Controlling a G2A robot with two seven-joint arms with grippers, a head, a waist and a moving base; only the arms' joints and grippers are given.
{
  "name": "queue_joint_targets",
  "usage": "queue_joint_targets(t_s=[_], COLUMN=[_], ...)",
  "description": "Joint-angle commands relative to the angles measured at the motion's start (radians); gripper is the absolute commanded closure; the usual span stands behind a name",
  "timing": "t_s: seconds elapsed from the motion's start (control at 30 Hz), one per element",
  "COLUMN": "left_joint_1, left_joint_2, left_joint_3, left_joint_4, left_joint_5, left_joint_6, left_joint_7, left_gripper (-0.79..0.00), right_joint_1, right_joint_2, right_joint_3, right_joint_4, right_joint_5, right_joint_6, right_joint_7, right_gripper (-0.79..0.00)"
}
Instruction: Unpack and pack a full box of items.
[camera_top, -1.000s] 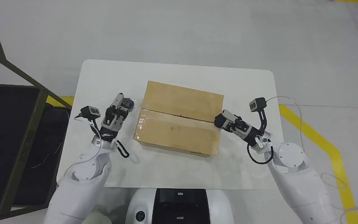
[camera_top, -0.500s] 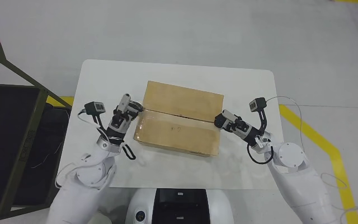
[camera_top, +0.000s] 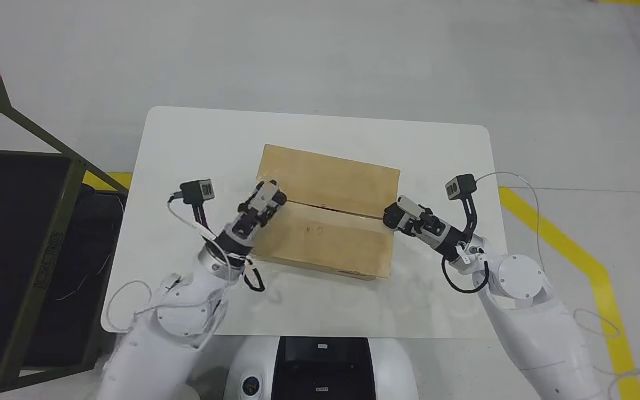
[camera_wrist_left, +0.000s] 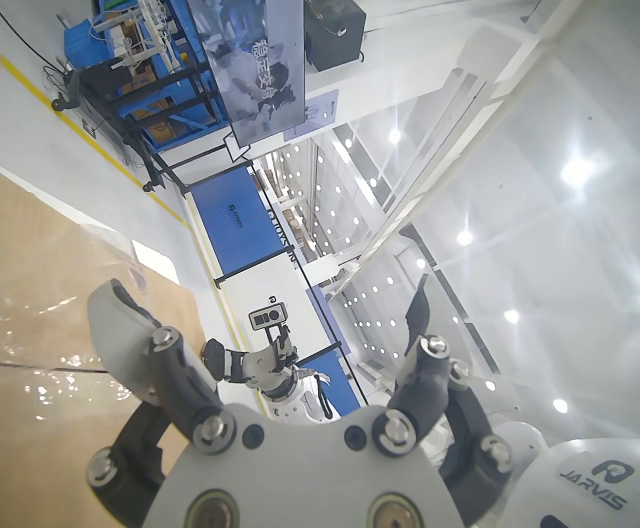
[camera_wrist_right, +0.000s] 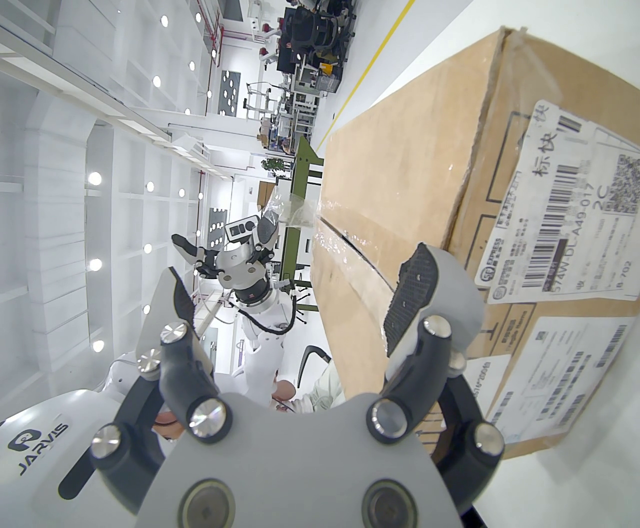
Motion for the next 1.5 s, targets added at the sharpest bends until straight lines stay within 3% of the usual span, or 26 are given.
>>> queue_joint_targets(t_s=[0.0, 0.67, 0.9, 1.17, 1.47], left_joint_1=[-0.005, -0.084, -0.091, -0.043, 0.056], left_joint_2=[-0.003, -0.031, -0.035, -0.029, -0.007], left_joint_3=[0.014, 0.203, 0.226, 0.156, -0.067], left_joint_4=[-0.005, -0.017, -0.016, -0.049, -0.108], left_joint_5=[0.026, 0.231, 0.264, 0.274, 0.134], left_joint_6=[0.006, 0.047, 0.025, -0.014, -0.058], left_joint_7=[0.003, -0.066, -0.080, -0.038, -0.066], left_gripper=[-0.785, -0.785, -0.785, -0.785, -0.785], right_joint_1=[0.000, 0.000, 0.000, 0.000, 0.000], right_joint_2=[0.000, 0.000, 0.000, 0.000, 0.000], right_joint_3=[0.000, 0.000, 0.000, 0.000, 0.000], right_joint_4=[0.000, 0.000, 0.000, 0.000, 0.000], right_joint_5=[0.000, 0.000, 0.000, 0.000, 0.000], right_joint_6=[0.000, 0.000, 0.000, 0.000, 0.000], right_joint_7=[0.000, 0.000, 0.000, 0.000, 0.000], right_gripper=[-0.785, -0.785, -0.785, -0.785, -0.785])
